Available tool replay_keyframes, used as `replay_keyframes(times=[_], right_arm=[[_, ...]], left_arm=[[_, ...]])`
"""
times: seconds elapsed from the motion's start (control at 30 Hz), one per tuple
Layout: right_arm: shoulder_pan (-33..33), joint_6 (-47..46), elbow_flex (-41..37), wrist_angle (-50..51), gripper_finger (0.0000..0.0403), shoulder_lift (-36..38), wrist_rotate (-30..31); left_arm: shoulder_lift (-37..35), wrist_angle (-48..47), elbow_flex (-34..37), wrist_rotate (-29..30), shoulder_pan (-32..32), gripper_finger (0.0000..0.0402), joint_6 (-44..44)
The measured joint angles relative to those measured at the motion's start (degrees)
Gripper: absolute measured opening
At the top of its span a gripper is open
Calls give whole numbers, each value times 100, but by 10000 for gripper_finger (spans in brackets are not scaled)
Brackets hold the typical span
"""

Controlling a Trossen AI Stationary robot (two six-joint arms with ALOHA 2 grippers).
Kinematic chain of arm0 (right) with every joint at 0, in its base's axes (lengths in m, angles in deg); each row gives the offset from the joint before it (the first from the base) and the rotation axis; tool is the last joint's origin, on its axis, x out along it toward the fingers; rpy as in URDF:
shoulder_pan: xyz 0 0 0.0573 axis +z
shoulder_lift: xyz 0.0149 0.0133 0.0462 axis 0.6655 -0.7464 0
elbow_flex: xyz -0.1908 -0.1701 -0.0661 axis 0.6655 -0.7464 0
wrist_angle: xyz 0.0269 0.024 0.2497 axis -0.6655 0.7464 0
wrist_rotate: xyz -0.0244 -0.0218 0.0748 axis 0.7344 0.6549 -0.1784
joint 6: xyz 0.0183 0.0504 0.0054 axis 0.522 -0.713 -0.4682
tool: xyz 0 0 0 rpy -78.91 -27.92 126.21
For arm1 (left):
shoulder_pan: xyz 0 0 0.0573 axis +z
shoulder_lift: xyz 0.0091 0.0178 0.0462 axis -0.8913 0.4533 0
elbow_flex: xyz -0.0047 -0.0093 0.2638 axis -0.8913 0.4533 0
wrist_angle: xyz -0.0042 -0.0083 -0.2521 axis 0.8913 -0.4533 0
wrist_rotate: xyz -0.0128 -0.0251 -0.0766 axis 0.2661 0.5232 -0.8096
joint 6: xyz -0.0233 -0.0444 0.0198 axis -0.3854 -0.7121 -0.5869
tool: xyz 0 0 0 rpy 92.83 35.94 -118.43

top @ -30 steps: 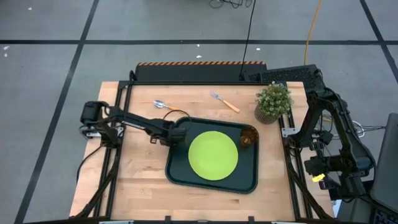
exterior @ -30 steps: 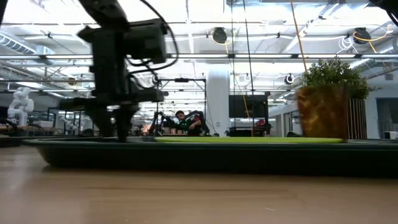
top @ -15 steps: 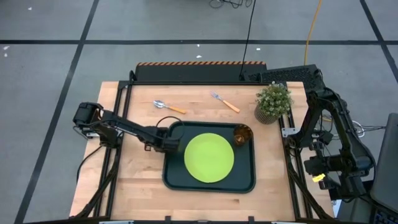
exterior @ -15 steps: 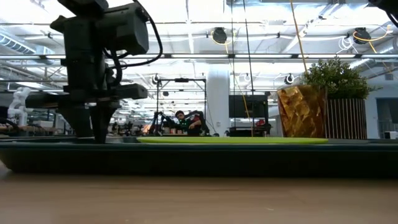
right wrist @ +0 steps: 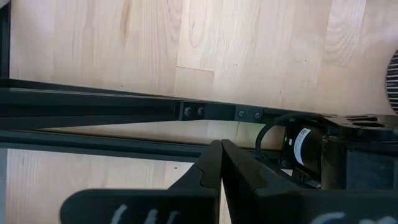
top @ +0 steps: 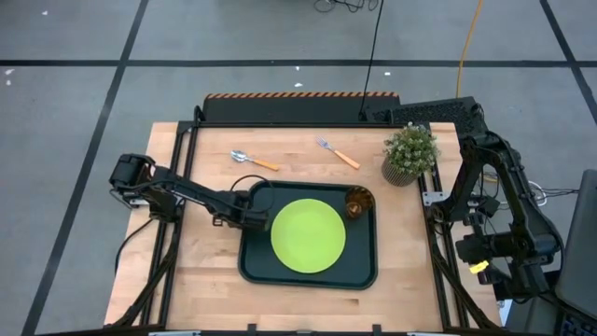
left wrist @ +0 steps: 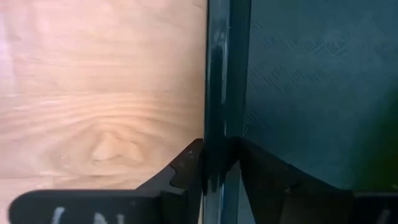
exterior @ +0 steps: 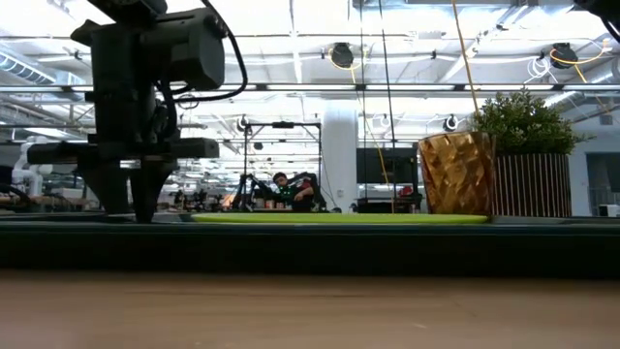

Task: Pick and place plate/cup/fork/spoon on tray
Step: Adjust the black tray on the table

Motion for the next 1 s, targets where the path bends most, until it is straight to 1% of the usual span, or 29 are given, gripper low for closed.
replay_keyframes(times=[0.1,0.33,0.43,0.6,0.77,0.93,1.0], right_arm=[[0,-2,0,-2,5,-1,139],[0,-2,0,-3,36,-1,140],[0,-3,0,-2,47,-1,150],[-1,0,0,-2,57,0,153],[-2,31,0,-3,59,0,287],[-2,31,0,-17,59,0,287],[-2,46,0,-43,59,-1,295]], left_arm=[[4,-70,9,132,4,126,-62],[4,-12,9,143,3,165,-67],[-2,-8,7,128,5,173,-108],[-303,-24,-73,219,-6,174,-115],[-914,-113,-348,852,-56,175,-10],[-1230,-312,-716,1541,-168,175,286],[-1229,-200,-930,1870,-220,175,554]])
